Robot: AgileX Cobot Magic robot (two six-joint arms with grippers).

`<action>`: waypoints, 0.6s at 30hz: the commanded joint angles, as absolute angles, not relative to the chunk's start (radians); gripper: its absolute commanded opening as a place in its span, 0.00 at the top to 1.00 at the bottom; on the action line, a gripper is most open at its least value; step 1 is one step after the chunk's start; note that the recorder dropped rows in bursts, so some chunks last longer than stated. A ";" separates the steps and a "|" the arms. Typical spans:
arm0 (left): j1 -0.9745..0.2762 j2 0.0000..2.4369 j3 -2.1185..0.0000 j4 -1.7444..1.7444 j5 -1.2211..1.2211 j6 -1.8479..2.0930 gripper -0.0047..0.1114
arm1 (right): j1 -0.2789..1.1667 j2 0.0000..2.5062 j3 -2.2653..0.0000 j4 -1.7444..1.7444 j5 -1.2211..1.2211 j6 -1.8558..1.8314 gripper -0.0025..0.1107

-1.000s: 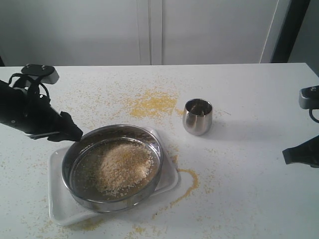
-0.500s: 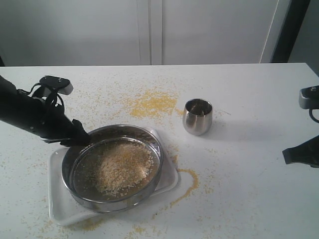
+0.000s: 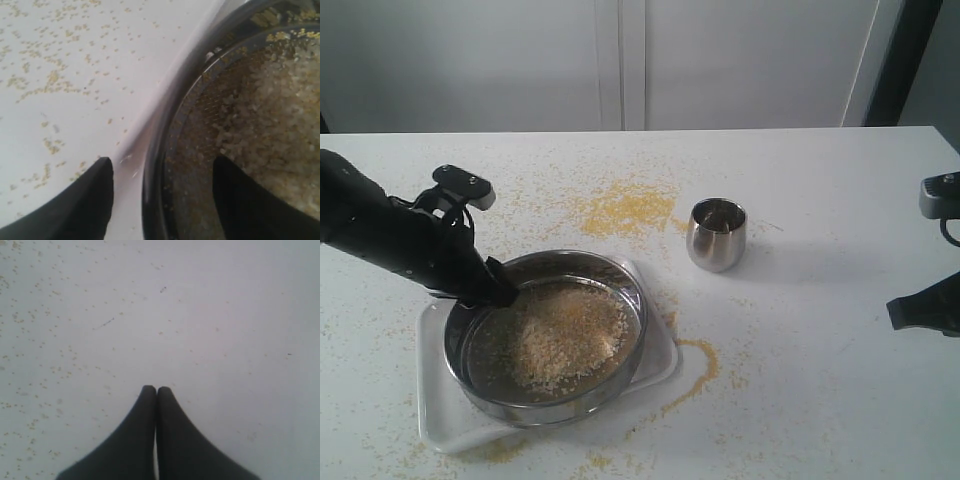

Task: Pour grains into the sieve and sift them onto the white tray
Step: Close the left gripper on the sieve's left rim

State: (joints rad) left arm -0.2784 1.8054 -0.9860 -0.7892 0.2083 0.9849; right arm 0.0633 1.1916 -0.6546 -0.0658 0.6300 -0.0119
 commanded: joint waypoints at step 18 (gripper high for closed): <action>-0.303 1.805 -0.991 -0.800 0.142 1.028 0.57 | 0.059 1.190 -0.649 -0.063 0.621 -0.022 0.98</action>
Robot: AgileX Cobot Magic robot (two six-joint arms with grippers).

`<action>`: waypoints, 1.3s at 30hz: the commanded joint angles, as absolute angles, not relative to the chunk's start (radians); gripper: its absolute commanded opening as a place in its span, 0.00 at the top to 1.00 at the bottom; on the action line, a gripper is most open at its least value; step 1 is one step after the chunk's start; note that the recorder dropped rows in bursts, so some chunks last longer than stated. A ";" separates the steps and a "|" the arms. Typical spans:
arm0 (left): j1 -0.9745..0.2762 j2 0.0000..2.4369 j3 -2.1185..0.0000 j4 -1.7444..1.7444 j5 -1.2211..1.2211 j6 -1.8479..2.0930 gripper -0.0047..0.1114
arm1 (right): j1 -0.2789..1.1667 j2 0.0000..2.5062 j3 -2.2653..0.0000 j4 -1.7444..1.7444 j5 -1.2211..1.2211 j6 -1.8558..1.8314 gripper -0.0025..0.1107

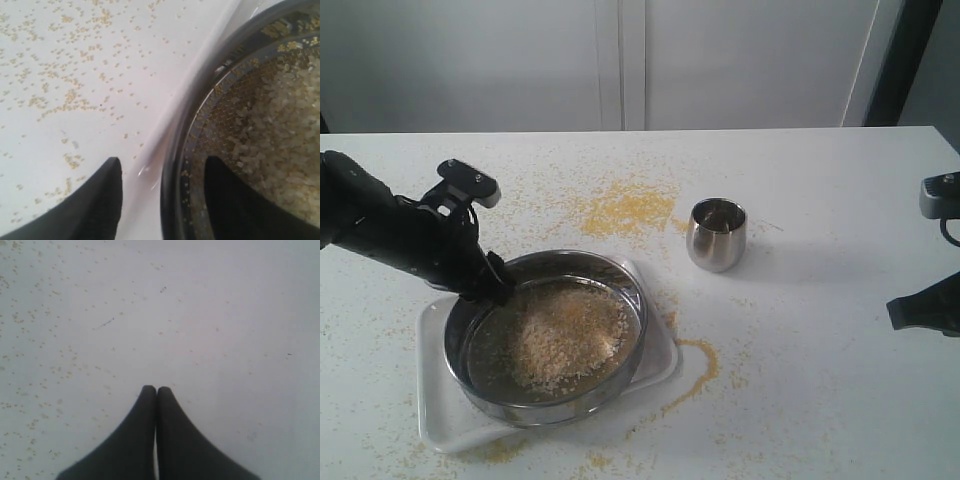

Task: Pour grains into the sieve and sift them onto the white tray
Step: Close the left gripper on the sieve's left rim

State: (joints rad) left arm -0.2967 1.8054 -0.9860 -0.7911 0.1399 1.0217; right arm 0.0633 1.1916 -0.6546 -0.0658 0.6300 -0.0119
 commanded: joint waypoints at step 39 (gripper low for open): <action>-0.303 1.839 -0.991 -0.803 0.194 0.919 0.96 | 0.059 1.190 -0.649 -0.063 0.621 -0.022 0.98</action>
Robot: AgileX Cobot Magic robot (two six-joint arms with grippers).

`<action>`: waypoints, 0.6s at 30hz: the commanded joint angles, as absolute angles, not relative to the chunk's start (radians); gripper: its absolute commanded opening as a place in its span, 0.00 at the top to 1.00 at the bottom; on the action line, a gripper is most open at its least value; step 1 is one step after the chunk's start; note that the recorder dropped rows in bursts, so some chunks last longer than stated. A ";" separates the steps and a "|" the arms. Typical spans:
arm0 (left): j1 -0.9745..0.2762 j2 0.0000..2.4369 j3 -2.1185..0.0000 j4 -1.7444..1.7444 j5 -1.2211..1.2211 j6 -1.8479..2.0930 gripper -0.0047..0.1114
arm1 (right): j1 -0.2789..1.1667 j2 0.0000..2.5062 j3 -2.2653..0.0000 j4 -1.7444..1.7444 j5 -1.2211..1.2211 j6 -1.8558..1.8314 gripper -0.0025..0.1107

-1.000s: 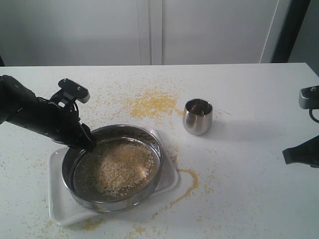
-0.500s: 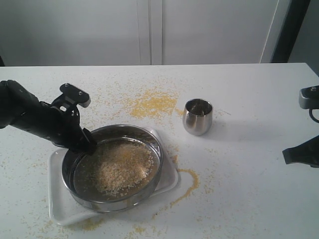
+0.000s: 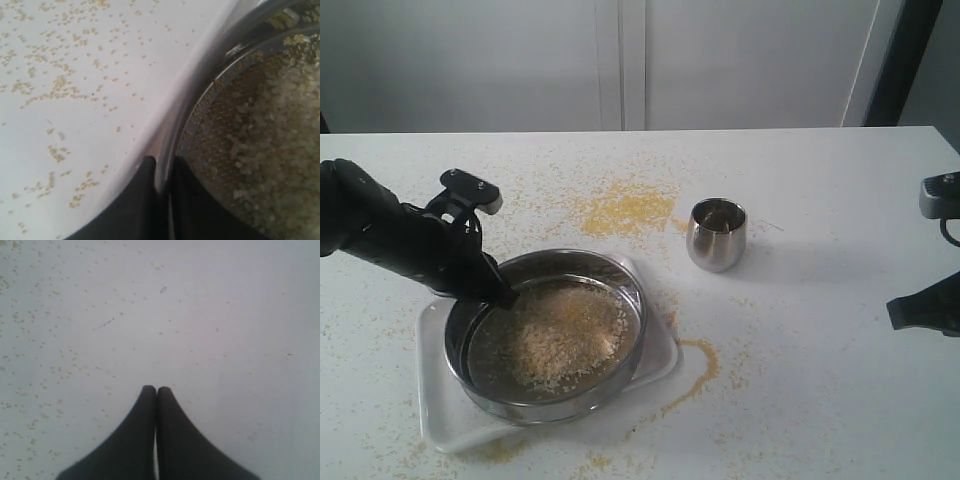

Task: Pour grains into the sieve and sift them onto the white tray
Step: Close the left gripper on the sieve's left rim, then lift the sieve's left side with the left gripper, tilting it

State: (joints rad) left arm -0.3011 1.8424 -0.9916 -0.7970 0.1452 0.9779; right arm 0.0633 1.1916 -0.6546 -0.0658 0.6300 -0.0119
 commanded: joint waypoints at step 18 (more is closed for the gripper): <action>-0.159 1.618 -0.991 -0.801 0.479 0.820 0.96 | 0.059 1.190 -0.649 -0.063 0.621 -0.008 0.98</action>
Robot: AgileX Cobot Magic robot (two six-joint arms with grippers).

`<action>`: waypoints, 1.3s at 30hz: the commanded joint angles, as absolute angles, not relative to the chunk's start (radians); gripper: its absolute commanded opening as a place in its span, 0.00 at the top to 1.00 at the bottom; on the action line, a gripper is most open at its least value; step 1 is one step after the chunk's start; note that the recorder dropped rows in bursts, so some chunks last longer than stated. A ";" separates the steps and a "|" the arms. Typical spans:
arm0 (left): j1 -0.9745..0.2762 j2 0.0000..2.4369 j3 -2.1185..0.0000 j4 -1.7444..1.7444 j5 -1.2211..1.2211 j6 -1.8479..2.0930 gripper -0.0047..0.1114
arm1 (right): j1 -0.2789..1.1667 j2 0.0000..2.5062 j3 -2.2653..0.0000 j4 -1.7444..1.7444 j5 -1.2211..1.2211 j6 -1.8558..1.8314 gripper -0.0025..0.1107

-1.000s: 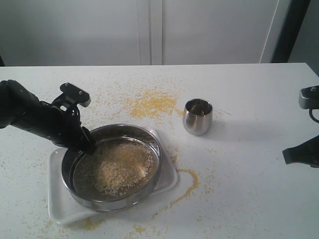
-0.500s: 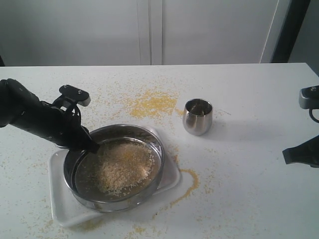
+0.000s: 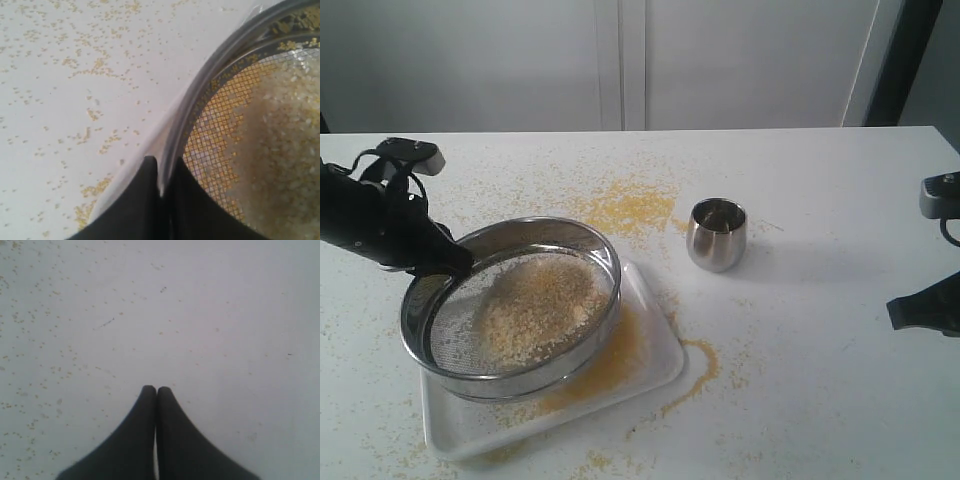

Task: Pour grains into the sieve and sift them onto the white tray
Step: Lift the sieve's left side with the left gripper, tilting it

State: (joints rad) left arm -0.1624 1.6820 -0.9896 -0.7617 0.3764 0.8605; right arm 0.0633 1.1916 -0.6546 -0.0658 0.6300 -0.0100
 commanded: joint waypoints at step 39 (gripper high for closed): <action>-0.227 1.630 -0.988 -0.698 0.352 0.868 0.96 | 0.059 1.190 -0.649 -0.063 0.619 0.000 0.98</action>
State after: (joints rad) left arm -0.2298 1.6426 -0.9874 -0.6425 0.3436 0.8484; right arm 0.0633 1.1916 -0.6546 -0.0640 0.6300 0.0000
